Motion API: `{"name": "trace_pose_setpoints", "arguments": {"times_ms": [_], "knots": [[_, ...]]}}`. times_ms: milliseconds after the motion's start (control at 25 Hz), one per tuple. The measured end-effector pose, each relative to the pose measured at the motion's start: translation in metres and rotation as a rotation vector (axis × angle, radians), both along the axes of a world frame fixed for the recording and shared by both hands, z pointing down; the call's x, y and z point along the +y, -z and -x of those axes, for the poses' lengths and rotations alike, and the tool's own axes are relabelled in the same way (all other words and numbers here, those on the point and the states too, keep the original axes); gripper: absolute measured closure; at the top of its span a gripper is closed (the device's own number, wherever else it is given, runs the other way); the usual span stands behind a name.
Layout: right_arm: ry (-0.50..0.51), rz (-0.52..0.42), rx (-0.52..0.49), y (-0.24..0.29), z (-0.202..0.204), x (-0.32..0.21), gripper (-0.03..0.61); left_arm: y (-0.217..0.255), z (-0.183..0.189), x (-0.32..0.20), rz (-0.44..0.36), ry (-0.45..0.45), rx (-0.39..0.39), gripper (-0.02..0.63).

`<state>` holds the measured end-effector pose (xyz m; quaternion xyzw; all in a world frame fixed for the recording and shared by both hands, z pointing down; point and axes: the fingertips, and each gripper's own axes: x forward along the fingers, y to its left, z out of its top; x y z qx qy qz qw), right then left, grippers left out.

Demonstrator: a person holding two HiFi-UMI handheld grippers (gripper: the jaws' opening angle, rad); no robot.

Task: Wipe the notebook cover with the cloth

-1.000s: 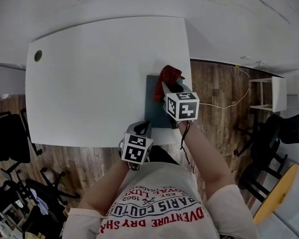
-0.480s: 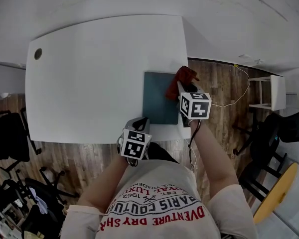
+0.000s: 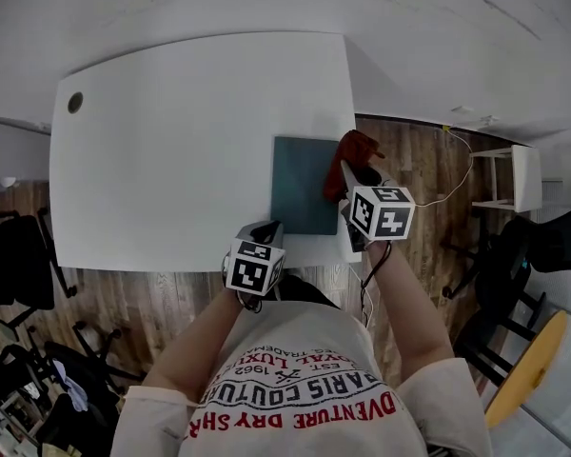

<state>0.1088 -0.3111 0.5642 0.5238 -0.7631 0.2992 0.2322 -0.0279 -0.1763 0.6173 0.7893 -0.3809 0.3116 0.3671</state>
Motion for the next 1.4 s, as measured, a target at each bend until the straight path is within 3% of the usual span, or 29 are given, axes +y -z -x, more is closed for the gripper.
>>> {"name": "trace_pose_setpoints", "arguments": {"times_ms": [200,400,600,960,1400], "knots": [[0.089,0.012,-0.121,0.015,0.058,0.025,0.506,0.001,0.000,0.002,-0.041,-0.017,-0.023,0.603],[0.156,0.066,-0.214,0.011,0.111,0.042,0.506,0.002,-0.001,0.002,-0.036,0.001,0.006,0.604],[0.217,0.105,-0.196,-0.007,0.145,0.046,0.506,0.001,0.000,0.001,-0.033,0.017,0.032,0.603],[0.241,0.128,-0.089,-0.036,0.140,0.042,0.505,0.002,0.003,0.000,-0.022,0.018,0.061,0.604],[0.157,0.125,-0.037,-0.039,0.079,0.048,0.503,0.004,0.003,0.000,-0.024,0.011,0.065,0.604]]}}
